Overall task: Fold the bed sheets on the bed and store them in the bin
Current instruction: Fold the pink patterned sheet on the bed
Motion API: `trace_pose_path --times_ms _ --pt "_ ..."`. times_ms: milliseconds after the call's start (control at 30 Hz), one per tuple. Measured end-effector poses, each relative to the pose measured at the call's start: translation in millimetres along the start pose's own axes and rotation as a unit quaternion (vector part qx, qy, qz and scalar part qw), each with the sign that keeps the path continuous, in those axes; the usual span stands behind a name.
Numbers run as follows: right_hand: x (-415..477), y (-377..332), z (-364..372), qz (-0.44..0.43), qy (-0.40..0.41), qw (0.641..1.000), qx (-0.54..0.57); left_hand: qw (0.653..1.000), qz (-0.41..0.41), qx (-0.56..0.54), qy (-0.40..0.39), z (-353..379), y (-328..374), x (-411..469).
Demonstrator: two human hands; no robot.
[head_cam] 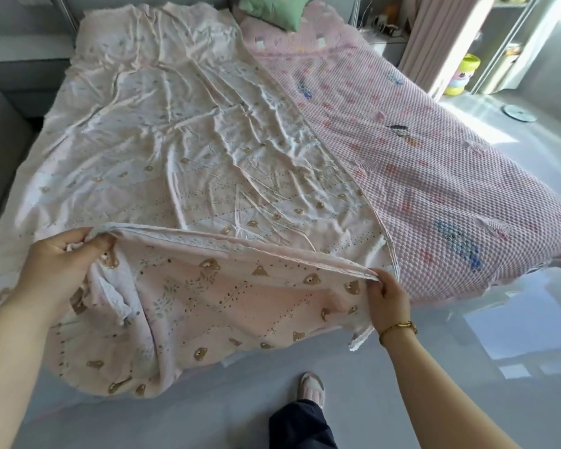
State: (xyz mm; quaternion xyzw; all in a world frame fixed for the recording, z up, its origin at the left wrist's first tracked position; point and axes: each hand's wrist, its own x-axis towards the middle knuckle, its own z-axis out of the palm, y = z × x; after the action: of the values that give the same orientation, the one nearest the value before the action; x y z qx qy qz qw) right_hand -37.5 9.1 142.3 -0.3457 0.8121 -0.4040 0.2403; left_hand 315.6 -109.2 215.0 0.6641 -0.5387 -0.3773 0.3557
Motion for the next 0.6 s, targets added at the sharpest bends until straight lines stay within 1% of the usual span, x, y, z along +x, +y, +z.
trace_pose_path --times_ms 67,133,200,267,333,433,533,600 --pt "10.5 3.3 -16.6 0.056 -0.099 0.993 0.003 0.999 -0.015 0.016 -0.024 1.7 -4.3 8.2" --pt "16.6 5.3 -35.6 0.102 -0.163 0.981 0.006 0.996 -0.035 0.039 -0.066 1.5 -6.0 16.0" --pt "28.8 2.1 -55.2 0.117 -0.165 0.979 0.004 0.986 -0.039 0.086 -0.139 3.3 -1.4 24.4" --pt "48.8 -6.4 -71.6 0.109 -0.144 0.983 -0.035 0.972 -0.035 0.119 -0.200 12.8 4.4 31.9" --pt "75.8 -15.3 -78.6 0.086 -0.122 0.987 -0.065 0.963 -0.026 0.137 -0.229 26.2 9.0 42.9" --pt "121.3 -27.9 -74.1 0.034 -0.087 0.986 -0.137 0.970 -0.012 0.133 -0.203 48.4 16.6 61.7" --pt "178.5 -45.0 -60.4 -0.021 -0.058 0.983 -0.174 0.986 -0.001 0.087 -0.142 73.5 19.5 95.4" --pt "224.0 -57.9 -46.9 -0.046 -0.053 0.978 -0.197 0.992 -0.015 0.067 -0.103 89.8 25.2 119.2"
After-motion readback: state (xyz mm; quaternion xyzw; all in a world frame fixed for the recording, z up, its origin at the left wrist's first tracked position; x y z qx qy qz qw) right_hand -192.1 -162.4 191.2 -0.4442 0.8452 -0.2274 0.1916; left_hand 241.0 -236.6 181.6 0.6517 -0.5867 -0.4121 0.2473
